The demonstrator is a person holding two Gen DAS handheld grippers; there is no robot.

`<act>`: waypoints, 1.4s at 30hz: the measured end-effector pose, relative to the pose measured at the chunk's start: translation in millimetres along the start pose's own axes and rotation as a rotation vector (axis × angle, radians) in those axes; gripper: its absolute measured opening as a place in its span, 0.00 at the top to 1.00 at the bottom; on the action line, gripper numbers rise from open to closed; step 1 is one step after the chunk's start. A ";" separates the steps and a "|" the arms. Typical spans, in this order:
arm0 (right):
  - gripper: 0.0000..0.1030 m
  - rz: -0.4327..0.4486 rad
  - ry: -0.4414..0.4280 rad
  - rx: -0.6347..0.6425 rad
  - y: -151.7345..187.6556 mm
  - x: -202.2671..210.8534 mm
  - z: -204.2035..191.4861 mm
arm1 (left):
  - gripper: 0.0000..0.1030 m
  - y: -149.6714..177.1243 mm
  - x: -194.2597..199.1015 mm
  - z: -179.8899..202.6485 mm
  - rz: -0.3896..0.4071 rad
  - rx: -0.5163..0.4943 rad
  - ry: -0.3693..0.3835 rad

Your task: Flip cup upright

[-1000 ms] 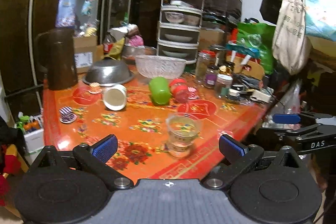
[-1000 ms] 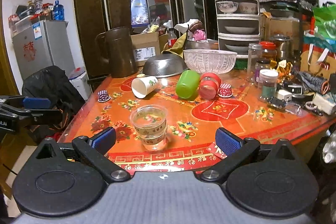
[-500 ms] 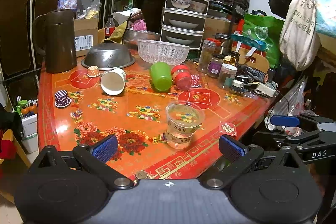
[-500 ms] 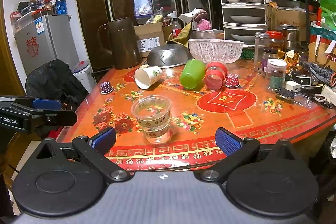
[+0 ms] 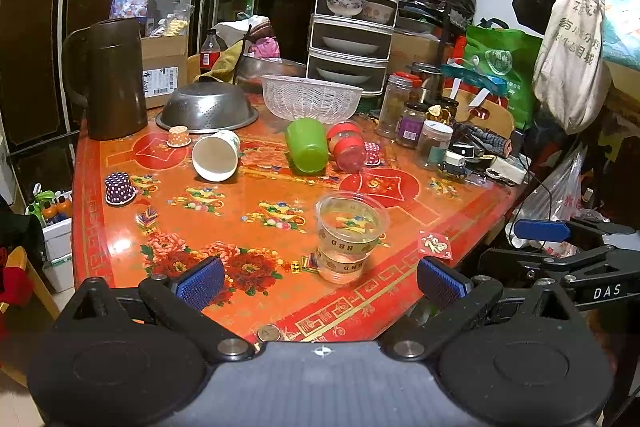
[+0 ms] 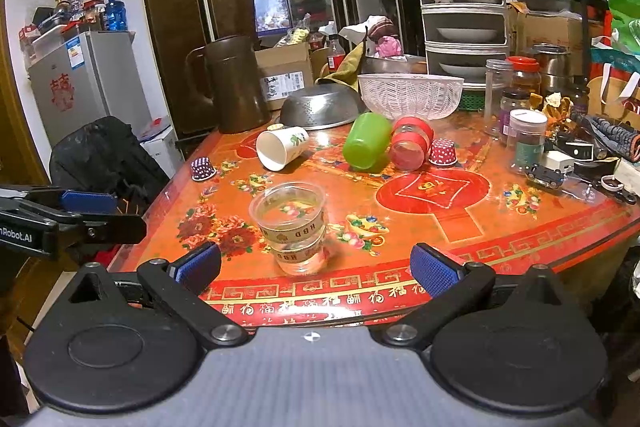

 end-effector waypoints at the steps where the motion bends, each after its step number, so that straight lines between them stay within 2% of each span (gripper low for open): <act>1: 0.01 0.001 -0.002 -0.001 0.1 0.1 -0.2 | 0.00 0.5 0.6 -0.1 0.000 0.001 0.000; 42: 0.01 0.004 -0.013 0.000 -0.1 -2.5 -0.4 | 0.00 1.1 -5.6 -1.2 -0.005 0.017 -0.017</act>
Point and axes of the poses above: each gripper's, at about its wrist camera, not at the fingertips, and x roughly against the way its jaws point, z to its right, y to its underside, the point moved 3 cm from there along -x, roughly the way its jaws point, and after that the axes turned 5 degrees about -y, right-handed, at the moved point
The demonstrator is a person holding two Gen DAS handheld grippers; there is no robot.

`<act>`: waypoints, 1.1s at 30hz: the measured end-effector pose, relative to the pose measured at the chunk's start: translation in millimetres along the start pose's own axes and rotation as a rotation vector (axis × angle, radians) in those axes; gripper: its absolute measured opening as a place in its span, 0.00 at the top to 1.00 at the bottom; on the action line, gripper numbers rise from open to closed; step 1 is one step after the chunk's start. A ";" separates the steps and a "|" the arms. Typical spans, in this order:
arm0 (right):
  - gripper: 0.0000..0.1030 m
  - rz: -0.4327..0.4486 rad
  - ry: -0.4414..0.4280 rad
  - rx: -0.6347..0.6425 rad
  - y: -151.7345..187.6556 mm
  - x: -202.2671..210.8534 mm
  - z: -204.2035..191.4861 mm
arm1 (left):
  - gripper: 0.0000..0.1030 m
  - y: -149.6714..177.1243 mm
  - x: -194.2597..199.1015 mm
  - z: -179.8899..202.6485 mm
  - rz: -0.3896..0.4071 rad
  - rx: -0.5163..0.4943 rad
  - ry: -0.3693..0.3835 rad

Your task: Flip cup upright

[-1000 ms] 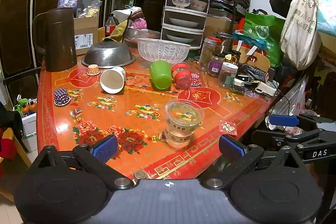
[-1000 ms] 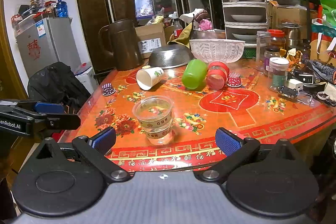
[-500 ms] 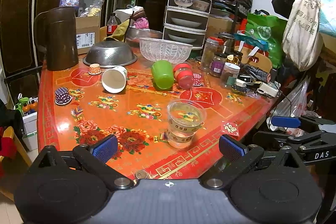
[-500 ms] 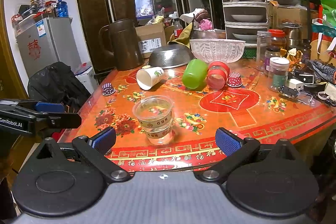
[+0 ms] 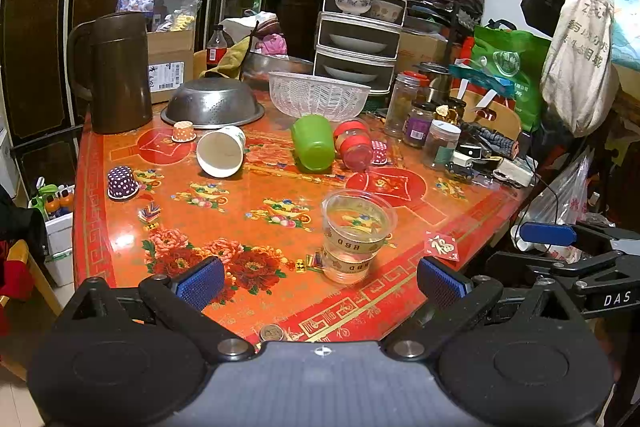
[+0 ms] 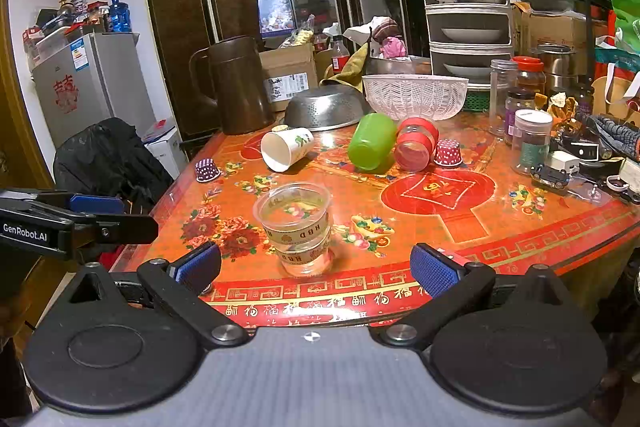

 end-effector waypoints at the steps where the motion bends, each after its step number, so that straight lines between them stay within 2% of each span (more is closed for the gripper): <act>1: 0.01 0.000 0.001 0.000 0.0 0.1 0.0 | 0.00 -0.1 0.0 -0.2 0.000 0.001 -0.001; 33: 0.01 0.000 -0.005 0.001 -0.1 -0.2 -3.1 | 0.00 1.4 0.9 6.3 0.022 -0.024 -0.009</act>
Point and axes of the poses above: each gripper's, at about its wrist camera, not at the fingertips, and x roughly against the way its jaws point, z to its right, y to its underside, the point moved 3 cm from there along -x, roughly the way its jaws point, and after that the axes turned 5 degrees about -y, right-handed, at the moved point
